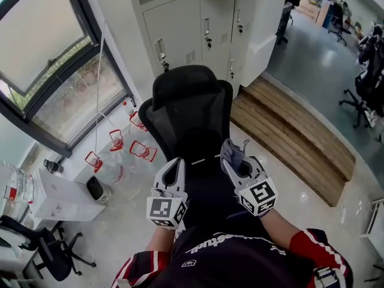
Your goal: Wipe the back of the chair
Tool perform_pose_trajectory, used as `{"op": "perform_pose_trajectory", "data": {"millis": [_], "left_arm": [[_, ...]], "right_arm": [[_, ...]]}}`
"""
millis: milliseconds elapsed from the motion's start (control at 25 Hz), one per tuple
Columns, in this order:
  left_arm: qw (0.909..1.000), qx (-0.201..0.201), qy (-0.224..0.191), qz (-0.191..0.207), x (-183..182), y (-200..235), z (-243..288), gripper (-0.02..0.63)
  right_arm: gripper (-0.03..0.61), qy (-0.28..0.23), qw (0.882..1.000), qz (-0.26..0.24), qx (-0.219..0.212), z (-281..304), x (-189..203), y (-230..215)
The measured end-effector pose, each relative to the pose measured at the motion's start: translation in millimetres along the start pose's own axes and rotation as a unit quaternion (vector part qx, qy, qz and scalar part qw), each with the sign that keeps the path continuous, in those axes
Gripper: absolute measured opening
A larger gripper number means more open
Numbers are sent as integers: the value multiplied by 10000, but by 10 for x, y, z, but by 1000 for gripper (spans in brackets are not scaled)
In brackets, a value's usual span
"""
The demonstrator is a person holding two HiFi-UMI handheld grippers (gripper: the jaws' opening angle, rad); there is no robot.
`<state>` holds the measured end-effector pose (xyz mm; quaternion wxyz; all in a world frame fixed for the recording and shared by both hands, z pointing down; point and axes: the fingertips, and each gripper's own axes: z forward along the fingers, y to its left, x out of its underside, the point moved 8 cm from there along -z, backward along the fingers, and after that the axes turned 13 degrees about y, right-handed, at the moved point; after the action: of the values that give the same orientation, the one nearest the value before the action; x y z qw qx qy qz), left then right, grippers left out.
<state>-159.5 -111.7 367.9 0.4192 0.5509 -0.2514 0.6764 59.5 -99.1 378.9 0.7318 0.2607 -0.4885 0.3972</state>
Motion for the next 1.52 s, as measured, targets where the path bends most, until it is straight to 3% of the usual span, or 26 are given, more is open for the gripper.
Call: {"op": "perform_pose_trajectory", "data": {"millis": [240, 520, 680, 880, 1240, 1520], "left_arm": [[9999, -45, -2, -158, 103, -100, -147, 23], [9987, -365, -51, -342, 194, -340, -487, 24], [9975, -588, -14, -403, 299, -629, -676, 23], [9962, -736, -132, -445, 369, -1214, -909, 25], [9967, -768, -97, -258, 660, -2764, -1494, 24], [9950, -958, -128, -233, 570, -3209, -1925, 24]], "right_arm": [[69, 29, 9998, -53, -169, -98, 30, 59], [69, -97, 9976, -391, -562, -265, -41, 248], [69, -171, 9976, -378, -546, -586, 33, 215], [69, -165, 9978, -375, -516, -1224, 294, 41], [69, -330, 9973, -82, -644, -2669, 908, -153], [69, -434, 9949, -130, -896, -3192, 918, 17]]}}
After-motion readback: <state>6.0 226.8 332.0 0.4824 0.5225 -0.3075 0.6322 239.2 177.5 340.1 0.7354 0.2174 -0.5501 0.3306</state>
